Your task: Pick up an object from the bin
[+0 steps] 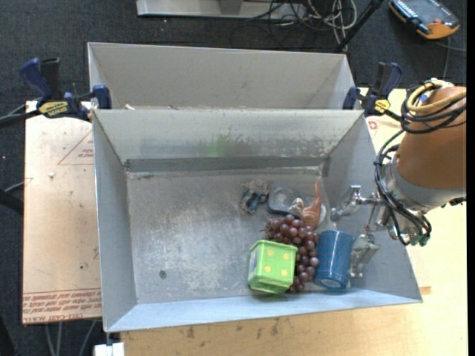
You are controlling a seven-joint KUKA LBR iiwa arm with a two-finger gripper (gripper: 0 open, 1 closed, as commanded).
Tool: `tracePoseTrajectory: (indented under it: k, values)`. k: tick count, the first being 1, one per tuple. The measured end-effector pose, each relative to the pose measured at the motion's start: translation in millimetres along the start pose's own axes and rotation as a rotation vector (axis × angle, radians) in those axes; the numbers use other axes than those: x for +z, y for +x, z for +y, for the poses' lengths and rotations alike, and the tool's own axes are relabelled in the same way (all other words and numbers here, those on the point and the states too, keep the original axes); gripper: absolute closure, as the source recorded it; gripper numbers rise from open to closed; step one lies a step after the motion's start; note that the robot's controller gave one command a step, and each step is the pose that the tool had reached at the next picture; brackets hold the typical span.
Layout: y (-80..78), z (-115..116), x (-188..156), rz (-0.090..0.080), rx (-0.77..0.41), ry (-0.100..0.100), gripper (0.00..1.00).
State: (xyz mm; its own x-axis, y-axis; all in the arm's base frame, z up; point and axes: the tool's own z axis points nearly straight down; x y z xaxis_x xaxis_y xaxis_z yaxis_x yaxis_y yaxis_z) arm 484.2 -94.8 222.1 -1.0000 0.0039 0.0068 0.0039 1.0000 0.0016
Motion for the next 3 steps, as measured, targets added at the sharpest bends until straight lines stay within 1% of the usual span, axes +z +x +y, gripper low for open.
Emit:
tracePoseTrajectory:
  k: [1,2,3]
  values:
    - [-1.7,1,-4,-0.007,-0.004,0.001,0.0]
    - [-1.8,1,46,-0.01,-0.177,0.002,0.0]
    - [4.9,-2,63,-0.006,-0.408,0.002,0.0]
